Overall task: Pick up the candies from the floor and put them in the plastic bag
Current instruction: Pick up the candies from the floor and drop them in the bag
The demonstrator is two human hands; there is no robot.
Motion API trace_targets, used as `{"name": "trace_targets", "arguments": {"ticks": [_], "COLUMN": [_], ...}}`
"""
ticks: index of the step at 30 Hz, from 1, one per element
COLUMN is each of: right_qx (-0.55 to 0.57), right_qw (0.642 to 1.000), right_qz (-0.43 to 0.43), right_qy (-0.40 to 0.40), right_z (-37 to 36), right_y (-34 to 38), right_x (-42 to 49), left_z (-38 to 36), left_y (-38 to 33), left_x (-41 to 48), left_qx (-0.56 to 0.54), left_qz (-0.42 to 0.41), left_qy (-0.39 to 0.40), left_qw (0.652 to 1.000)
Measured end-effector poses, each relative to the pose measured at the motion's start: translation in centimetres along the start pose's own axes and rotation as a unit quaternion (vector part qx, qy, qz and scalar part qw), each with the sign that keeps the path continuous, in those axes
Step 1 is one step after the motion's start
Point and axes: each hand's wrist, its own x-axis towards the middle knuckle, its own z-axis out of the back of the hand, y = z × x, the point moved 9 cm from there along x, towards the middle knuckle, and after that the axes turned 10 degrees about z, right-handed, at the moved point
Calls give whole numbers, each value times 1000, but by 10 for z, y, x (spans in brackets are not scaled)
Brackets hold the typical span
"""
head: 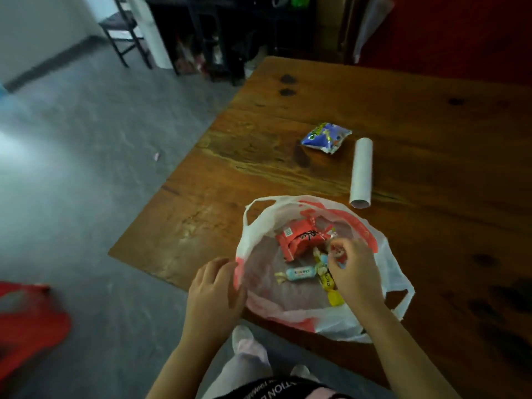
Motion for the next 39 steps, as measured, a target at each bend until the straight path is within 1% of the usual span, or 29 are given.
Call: {"name": "trace_targets", "arguments": {"ticks": [2,5,10,13,17,22,24,29,31,33,37,39], "right_qx": [8,-13,10,13,5,-11,-10,-8,-6,-4,-16,-14], "right_qw": [999,992,963,951,926,898,892,896,898,905,920,926], "right_qz": [40,119,234,265,310,352,354,337,333,312,278,269], "right_qy": [8,35,132,161,218,265,280,290,289,289,275,263], "right_z": [-5,-25,-81,-120,-183,-262,-300,-377,-400,-421,-461,-486], "right_y": [23,68,138,174,237,326,362,433,449,455,470,489], "right_x": [4,6,3,5,6,13,19,38,50,66,113,146], "left_z": [12,25,47,59,81,121,137,170,180,187,204,220], "left_y": [13,38,94,141,213,302,340,426,456,479,517,541], "left_x": [-8,-16,-24,-26,-22,-6,3,36,55,78,136,171], "left_qx": [5,24,18,33,19,-5,-10,-6,-12,-22,-34,-34], "left_qz": [26,61,123,171,236,286,293,296,307,310,286,276], "left_qy": [-24,-47,-93,-103,-113,-133,-136,-135,-142,-138,-123,-128], "left_qw": [999,997,988,979,965,949,946,946,941,941,950,952]}}
